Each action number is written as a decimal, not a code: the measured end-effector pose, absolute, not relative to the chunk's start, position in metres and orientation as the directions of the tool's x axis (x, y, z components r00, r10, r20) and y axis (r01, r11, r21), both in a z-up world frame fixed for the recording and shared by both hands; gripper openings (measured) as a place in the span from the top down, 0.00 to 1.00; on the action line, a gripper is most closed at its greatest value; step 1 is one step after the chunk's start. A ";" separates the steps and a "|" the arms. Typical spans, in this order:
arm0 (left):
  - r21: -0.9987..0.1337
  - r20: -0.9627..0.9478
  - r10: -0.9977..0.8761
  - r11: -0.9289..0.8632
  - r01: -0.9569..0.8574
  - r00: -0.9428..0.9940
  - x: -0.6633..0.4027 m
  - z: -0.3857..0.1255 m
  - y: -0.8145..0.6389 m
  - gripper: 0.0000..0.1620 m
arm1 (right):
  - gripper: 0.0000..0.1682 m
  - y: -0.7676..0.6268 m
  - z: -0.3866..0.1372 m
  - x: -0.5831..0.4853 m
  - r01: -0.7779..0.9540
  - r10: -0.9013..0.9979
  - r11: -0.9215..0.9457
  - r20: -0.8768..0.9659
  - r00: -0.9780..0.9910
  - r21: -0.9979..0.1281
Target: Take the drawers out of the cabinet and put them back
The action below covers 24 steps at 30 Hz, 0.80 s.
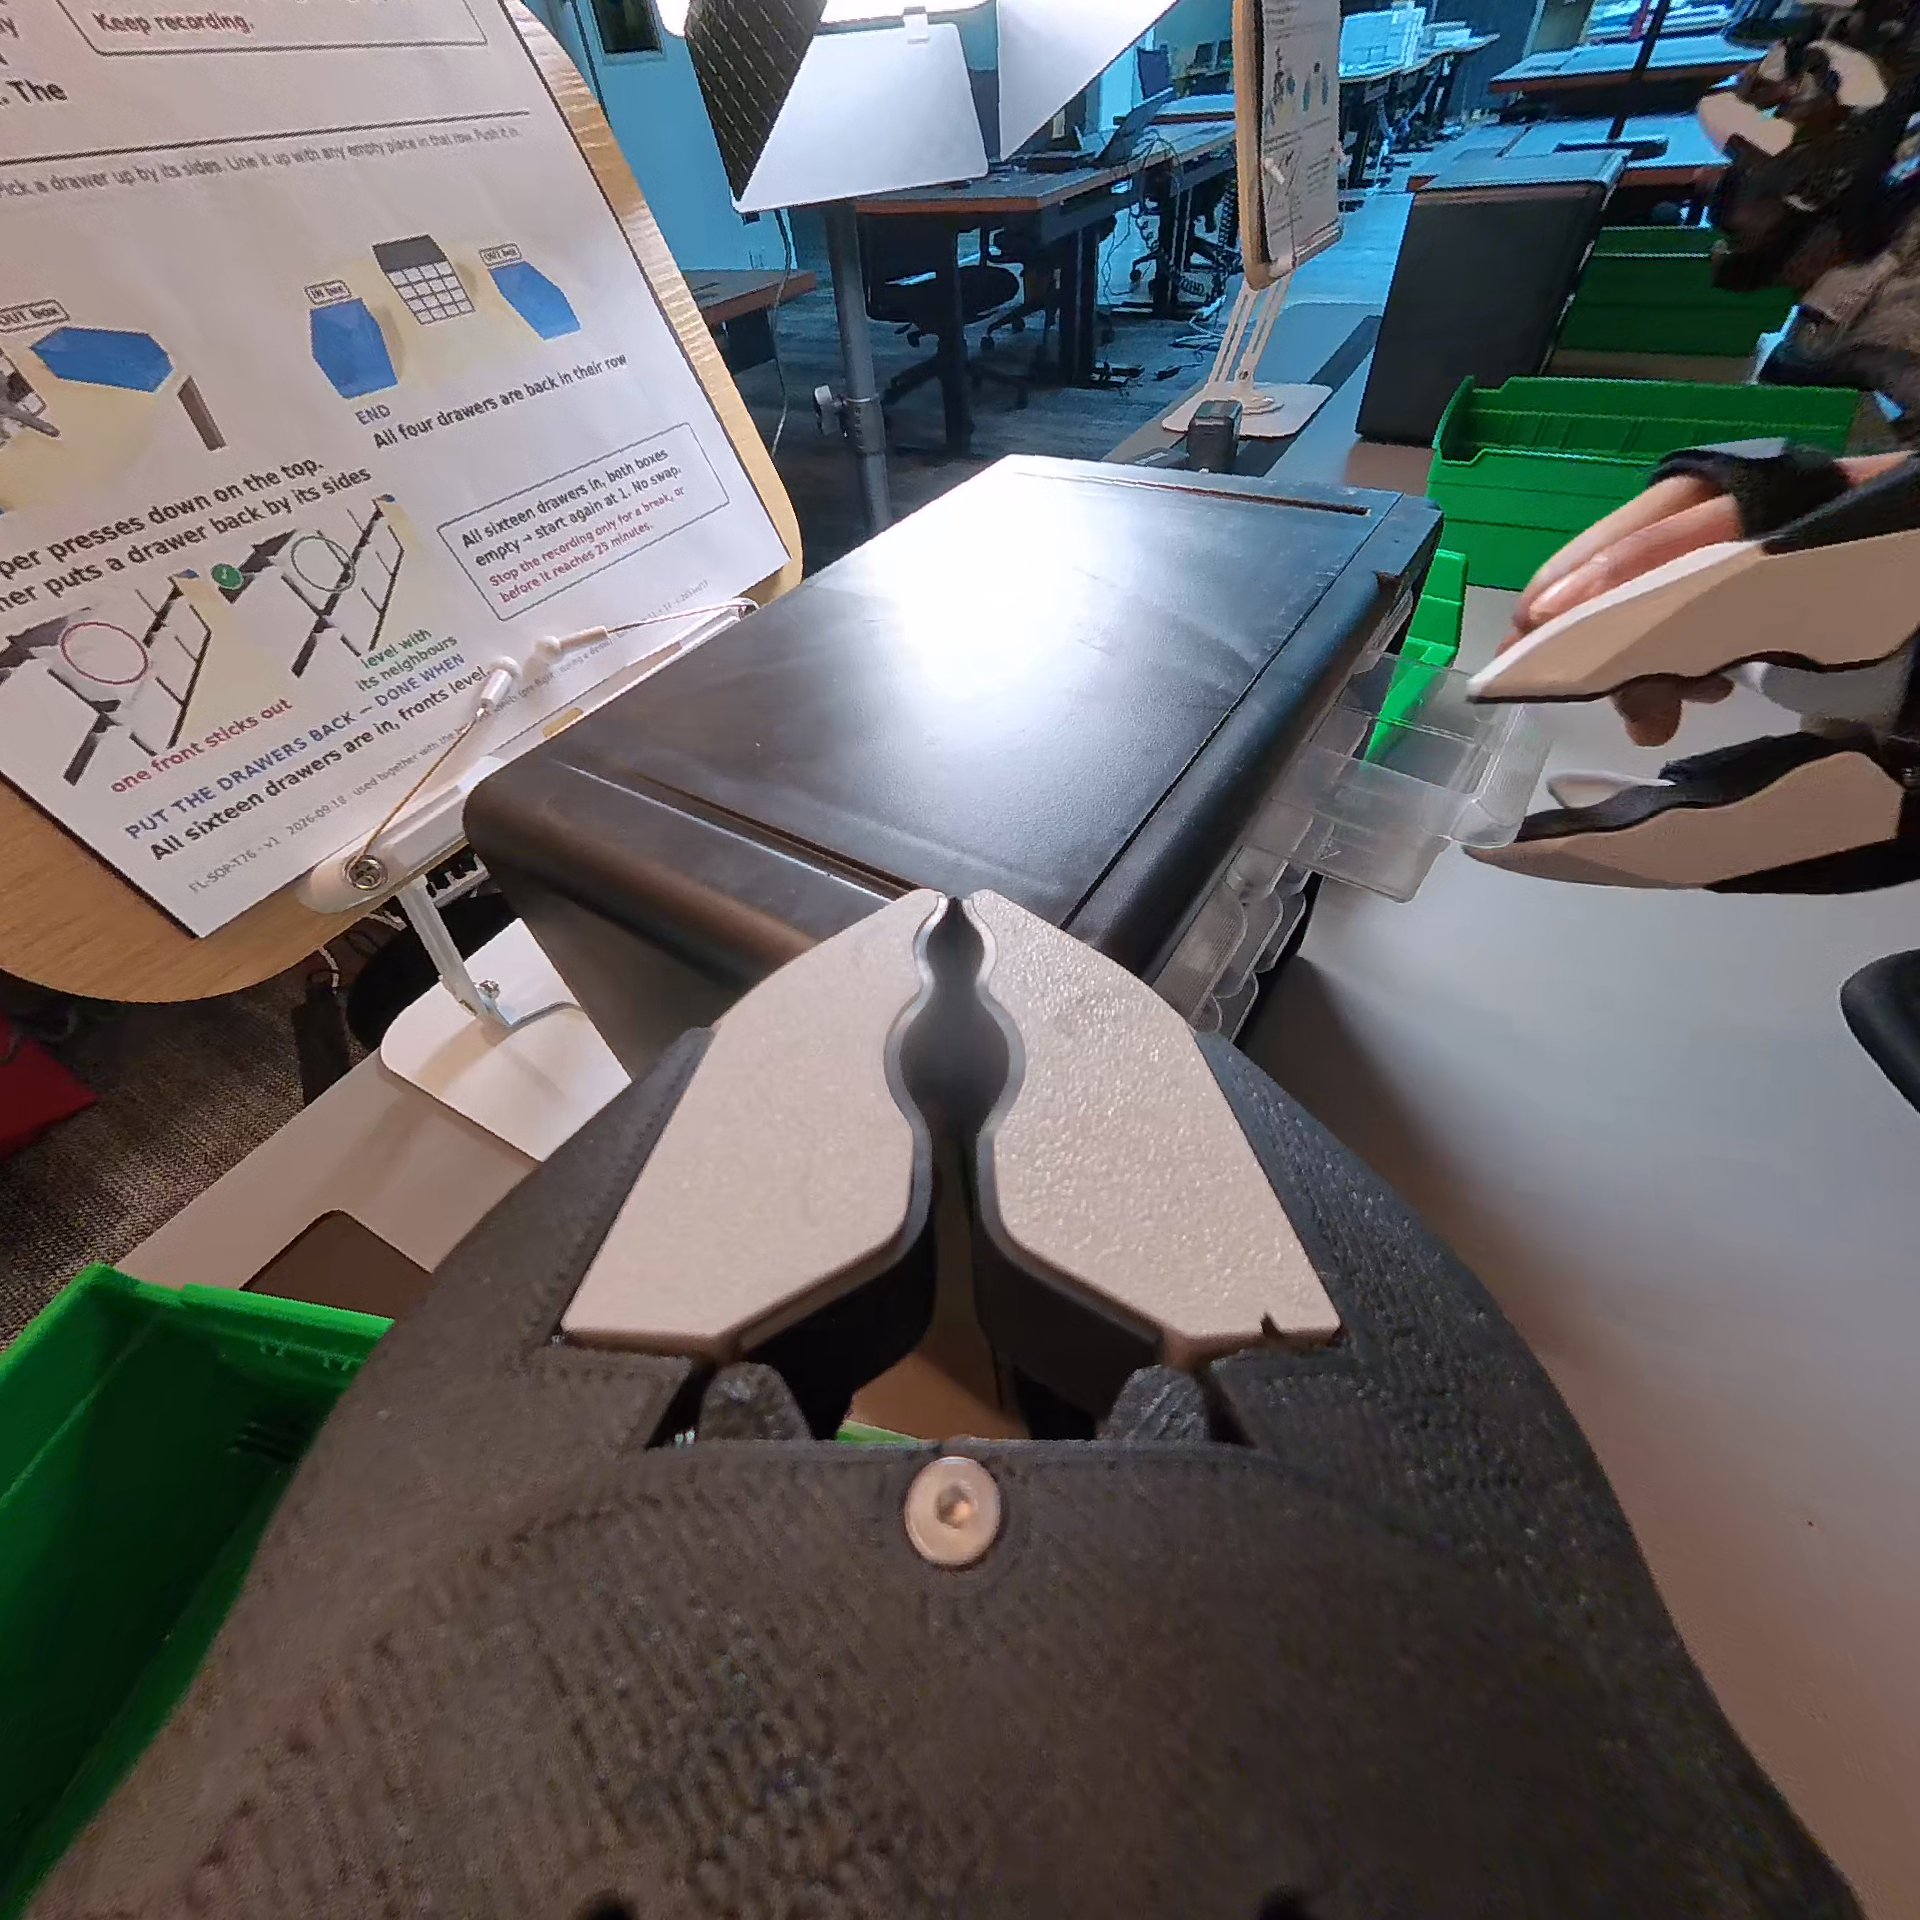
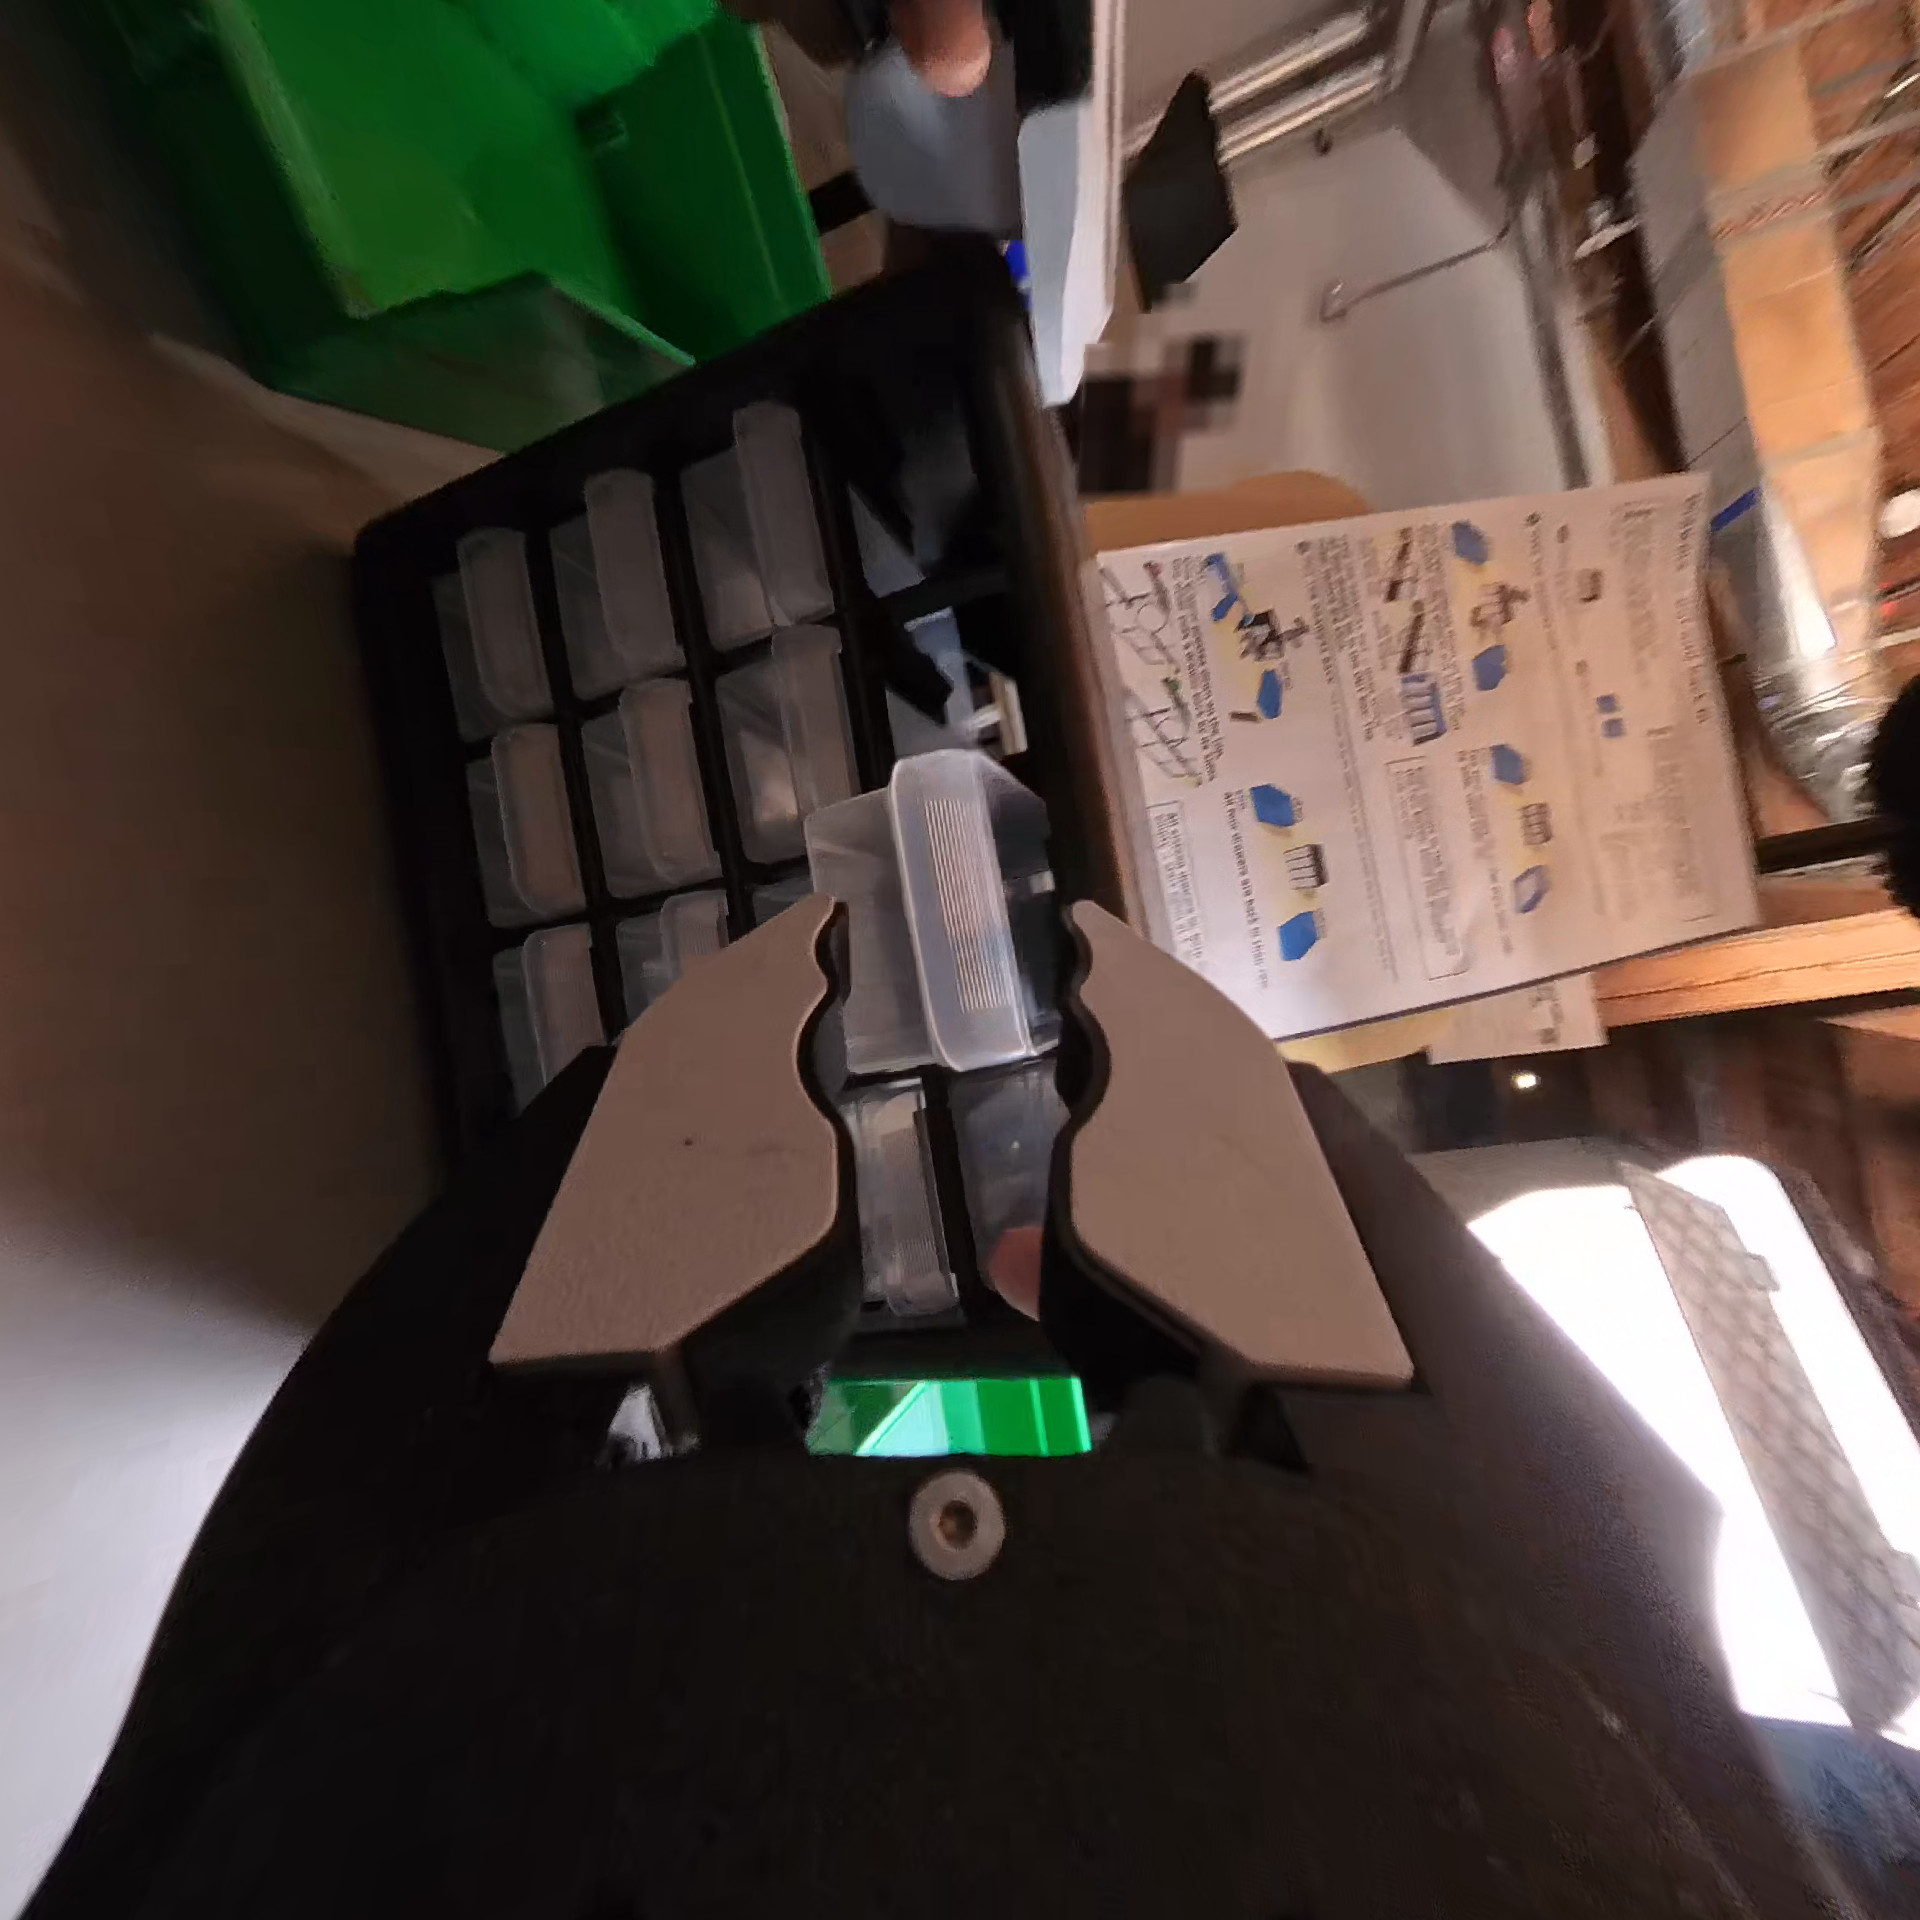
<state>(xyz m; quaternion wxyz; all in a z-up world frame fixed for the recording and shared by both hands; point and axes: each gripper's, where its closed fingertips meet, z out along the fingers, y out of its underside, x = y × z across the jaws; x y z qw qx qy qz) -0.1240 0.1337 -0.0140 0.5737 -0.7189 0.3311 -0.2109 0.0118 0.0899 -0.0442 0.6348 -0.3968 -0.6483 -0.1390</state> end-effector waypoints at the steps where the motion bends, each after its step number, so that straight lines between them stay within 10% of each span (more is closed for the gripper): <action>1: -0.965 -0.077 -0.718 -0.122 -0.234 0.692 -0.124 -0.014 0.134 1.00 | 0.80 0.094 -0.047 0.011 0.703 0.377 0.625 0.920 0.111 -0.341; 24: -0.964 -0.084 -0.715 -0.119 -0.238 0.695 -0.123 -0.014 0.134 1.00 | 0.89 0.012 -0.037 0.043 0.688 0.902 0.369 0.419 -0.104 -0.625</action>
